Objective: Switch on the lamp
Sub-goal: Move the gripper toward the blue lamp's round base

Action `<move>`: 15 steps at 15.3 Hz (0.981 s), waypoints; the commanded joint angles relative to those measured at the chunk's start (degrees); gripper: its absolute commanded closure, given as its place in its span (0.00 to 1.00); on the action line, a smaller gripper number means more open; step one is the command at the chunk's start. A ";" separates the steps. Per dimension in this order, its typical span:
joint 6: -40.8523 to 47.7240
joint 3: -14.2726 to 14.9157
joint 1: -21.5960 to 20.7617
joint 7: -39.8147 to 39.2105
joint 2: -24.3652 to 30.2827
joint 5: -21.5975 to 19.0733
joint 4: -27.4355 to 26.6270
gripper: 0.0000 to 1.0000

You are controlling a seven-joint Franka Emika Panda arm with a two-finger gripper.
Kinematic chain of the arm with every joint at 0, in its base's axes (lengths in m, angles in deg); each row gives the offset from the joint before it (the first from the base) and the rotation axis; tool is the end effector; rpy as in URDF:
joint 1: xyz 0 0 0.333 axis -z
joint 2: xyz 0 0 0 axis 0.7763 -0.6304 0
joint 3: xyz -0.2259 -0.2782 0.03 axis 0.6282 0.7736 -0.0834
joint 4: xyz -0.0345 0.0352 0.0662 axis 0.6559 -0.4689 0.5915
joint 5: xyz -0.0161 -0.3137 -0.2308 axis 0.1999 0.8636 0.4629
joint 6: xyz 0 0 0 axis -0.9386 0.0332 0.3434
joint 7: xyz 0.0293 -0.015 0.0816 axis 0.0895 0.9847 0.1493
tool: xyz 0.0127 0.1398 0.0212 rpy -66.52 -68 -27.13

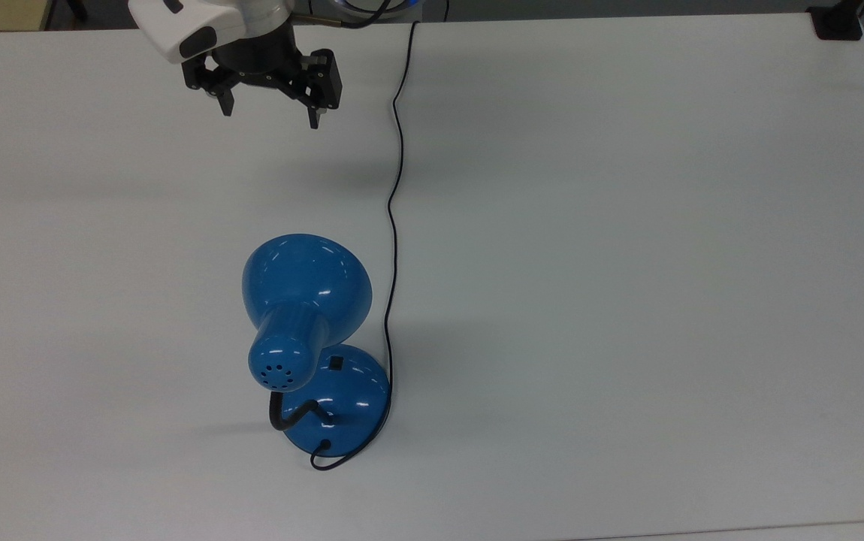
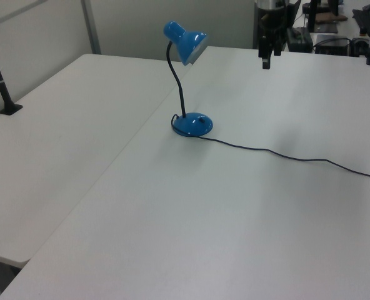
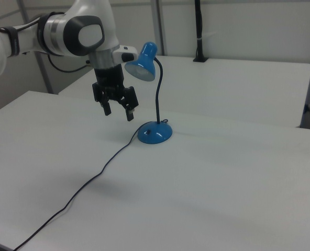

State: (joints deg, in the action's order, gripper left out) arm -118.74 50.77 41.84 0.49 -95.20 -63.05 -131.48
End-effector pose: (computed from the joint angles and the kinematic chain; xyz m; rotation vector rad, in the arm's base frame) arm 0.6129 -0.0489 0.5427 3.0684 -0.1434 -0.0535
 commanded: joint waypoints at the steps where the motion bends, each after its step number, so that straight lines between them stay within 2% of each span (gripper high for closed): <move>1: 2.64 0.50 0.11 1.25 1.81 0.59 -0.72 0.00; 12: 1.42 0.50 0.73 0.11 1.11 0.06 -0.64 0.00; 13: 0.46 0.50 0.64 0.02 0.93 -0.02 -0.64 0.02; 14: -1.03 0.50 0.64 0.02 0.85 -0.02 -0.72 0.16; 15: -2.53 0.41 0.64 -0.67 0.58 -0.11 -0.72 0.34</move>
State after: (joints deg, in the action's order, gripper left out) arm -117.96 51.35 42.50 0.66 -94.93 -63.05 -131.42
